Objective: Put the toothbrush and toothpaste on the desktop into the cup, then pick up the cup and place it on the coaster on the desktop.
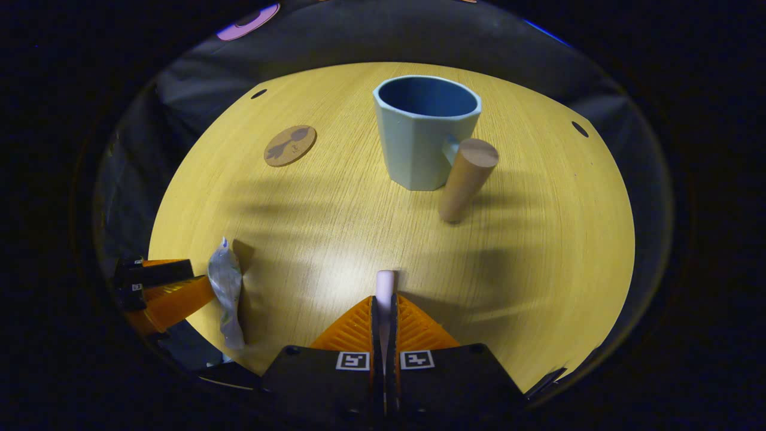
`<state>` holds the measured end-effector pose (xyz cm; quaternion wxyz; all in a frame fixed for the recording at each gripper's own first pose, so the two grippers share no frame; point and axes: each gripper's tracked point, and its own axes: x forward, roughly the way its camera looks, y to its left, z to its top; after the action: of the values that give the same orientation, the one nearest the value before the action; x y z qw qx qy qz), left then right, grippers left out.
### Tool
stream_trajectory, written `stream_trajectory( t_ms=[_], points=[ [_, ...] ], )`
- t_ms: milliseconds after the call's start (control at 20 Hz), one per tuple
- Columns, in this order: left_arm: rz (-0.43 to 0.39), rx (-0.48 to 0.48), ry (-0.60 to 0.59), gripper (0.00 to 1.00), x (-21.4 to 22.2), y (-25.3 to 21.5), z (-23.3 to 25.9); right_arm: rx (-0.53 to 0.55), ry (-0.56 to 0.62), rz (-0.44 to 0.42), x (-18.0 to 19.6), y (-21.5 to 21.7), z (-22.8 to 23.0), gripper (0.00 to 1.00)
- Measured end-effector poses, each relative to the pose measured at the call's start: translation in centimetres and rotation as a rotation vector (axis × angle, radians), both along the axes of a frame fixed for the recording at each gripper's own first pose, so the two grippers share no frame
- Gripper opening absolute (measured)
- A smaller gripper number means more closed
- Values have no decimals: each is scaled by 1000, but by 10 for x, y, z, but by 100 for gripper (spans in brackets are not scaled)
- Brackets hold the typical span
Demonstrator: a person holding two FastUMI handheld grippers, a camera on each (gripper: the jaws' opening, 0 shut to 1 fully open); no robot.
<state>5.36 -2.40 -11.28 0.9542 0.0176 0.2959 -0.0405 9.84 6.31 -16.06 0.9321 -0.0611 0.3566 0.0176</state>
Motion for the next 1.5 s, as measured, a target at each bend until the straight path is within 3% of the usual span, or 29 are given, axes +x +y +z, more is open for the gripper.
stream_trajectory(
  t_ms=[150, 200, 450, 550, 600, 650, 700, 800, 950, 1150, 1250, 1500],
  points=[
    [37, 18, 58, 90, 11, -2, -7, 12, -34, -5, -11, -8, 11, 4],
    [52, 20, 77, 79, 16, -1, -10, 18, -48, -7, -14, -11, 16, 4],
    [92, 48, 159, 69, 24, -1, -24, 54, -94, -45, -24, -34, 30, 4],
    [101, 56, 182, 61, 25, -3, -29, 72, -109, -65, -24, -43, 37, 4],
    [105, 58, 190, 51, 25, -4, -31, 76, -113, -71, -24, -47, 37, 4],
    [110, 61, 199, 47, 25, -4, -33, 80, -116, -75, -24, -49, 38, 4],
    [114, 67, 205, 40, 25, -2, -34, 82, -119, -77, -24, -51, 39, 4],
    [121, 80, 203, 34, 26, 0, -33, 83, -125, -81, -25, -56, 42, 4],
    [116, 92, 211, 31, 26, 0, -34, 83, -128, -83, -25, -59, 42, 4],
    [135, 70, 196, 11, 26, -2, -33, 70, -130, -83, -24, -63, 40, 4],
    [107, 22, 167, 2, 28, -8, -32, 65, -128, -85, -25, -68, 39, 4],
    [94, -36, 111, 0, 28, -9, -27, 64, -152, -91, -23, -74, 44, 4]
  ],
)
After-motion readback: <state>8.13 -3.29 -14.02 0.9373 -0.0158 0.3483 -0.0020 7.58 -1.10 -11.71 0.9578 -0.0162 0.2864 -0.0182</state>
